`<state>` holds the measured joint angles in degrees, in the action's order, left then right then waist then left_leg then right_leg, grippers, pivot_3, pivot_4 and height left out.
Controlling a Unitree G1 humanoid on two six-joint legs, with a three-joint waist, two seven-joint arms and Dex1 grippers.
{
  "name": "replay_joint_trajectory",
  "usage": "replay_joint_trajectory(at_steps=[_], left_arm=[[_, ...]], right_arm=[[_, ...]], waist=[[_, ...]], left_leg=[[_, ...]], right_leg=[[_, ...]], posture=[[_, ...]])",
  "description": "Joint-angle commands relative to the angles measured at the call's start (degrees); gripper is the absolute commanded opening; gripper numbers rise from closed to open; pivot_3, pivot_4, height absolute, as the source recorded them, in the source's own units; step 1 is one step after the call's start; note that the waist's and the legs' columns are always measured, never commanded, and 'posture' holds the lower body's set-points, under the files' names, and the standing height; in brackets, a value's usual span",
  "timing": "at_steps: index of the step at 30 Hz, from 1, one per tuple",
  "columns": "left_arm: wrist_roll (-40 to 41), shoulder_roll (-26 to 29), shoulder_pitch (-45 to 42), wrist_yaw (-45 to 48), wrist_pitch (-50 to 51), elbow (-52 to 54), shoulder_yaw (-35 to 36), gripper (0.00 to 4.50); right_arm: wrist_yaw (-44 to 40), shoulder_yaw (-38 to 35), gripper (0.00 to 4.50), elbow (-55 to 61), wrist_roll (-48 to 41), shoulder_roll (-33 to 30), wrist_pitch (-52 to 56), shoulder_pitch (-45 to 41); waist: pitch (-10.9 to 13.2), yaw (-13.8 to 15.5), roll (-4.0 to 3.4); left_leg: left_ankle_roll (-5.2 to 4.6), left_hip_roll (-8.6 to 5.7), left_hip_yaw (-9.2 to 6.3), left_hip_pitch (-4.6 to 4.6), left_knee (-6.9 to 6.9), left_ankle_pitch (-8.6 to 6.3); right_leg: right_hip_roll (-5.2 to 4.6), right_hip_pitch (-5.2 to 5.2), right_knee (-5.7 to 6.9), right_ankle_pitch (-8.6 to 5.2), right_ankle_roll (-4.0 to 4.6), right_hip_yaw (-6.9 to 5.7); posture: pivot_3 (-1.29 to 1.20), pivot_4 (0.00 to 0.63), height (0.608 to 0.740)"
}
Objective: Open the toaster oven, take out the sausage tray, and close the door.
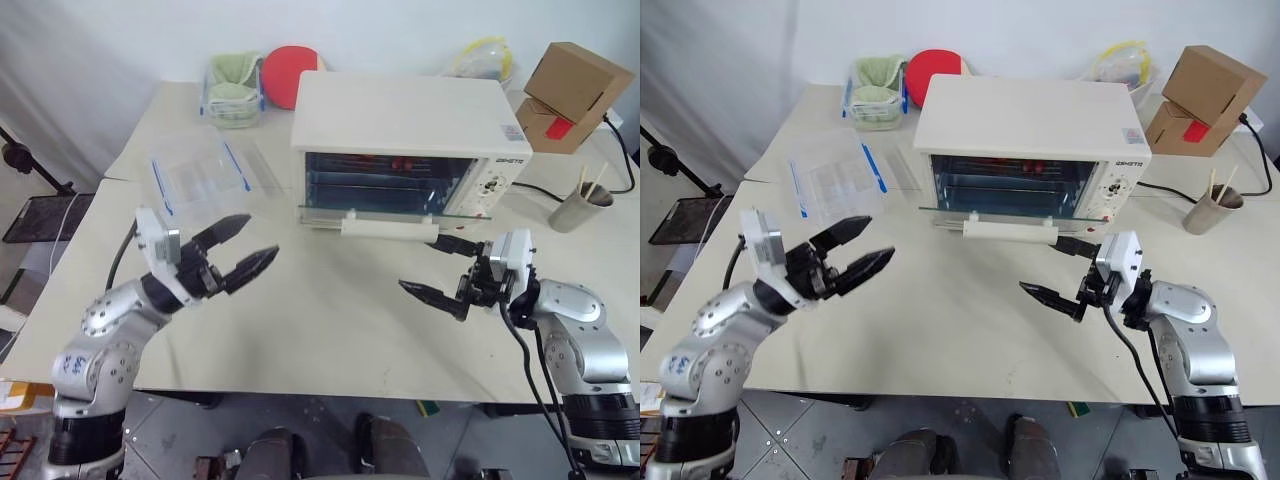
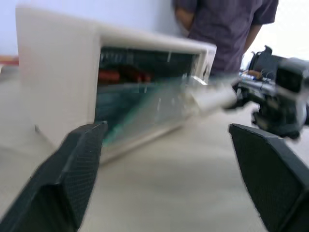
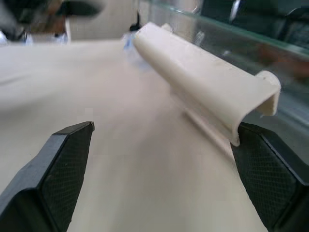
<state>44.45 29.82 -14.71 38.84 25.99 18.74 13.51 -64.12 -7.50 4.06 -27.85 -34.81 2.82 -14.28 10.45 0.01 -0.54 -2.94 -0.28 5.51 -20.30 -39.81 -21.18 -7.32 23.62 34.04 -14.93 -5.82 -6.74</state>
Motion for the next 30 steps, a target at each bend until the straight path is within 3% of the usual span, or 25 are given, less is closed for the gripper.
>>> replay_joint_trajectory(at_steps=[1, 11, 19, 30], left_arm=[[-1.37, -1.71, -6.24, -2.22, -0.24, -5.92, -0.28, 3.08], [-12.69, -12.19, -19.42, -4.04, -5.96, -22.41, -9.04, 0.01], [-17.08, -16.51, -22.36, -2.67, -7.87, -28.29, -12.09, 0.01], [-18.55, -14.96, -19.15, 4.31, -7.29, -26.62, -15.01, 0.01]], right_arm=[[-1.20, -0.70, 4.50, -0.71, 2.37, -0.70, -6.09, 0.92], [-0.25, -0.09, 4.50, -3.23, 4.79, -0.28, -11.56, 0.97], [2.09, -1.61, 4.50, -1.86, 5.03, -0.37, -12.94, 4.84], [12.14, -13.77, 4.50, 6.23, 5.16, 1.89, -16.08, 32.14]], waist=[[0.00, 0.03, 0.00], [0.02, 1.08, 0.03], [0.02, 1.54, 0.03], [0.02, 2.53, 0.03]], left_leg=[[0.00, 0.01, -0.02, 0.00, 0.00, 0.00], [0.00, 0.01, -0.01, -0.03, -0.15, 0.01], [-0.01, 0.05, -0.03, -0.04, -0.18, 0.01], [-0.02, 0.01, -0.09, -0.05, -0.21, 0.01]], right_leg=[[0.01, 0.00, 0.00, 0.00, 0.00, 0.00], [0.27, -0.06, -0.03, 0.03, -0.05, -0.46], [0.33, -0.09, -0.04, 0.03, -0.05, -0.50], [0.24, -0.19, -0.13, 0.04, -0.08, -0.57]], posture=[[0.00, 0.150, 0.740], [0.00, 0.150, 0.740], [0.00, 0.150, 0.740], [0.00, 0.150, 0.740]])
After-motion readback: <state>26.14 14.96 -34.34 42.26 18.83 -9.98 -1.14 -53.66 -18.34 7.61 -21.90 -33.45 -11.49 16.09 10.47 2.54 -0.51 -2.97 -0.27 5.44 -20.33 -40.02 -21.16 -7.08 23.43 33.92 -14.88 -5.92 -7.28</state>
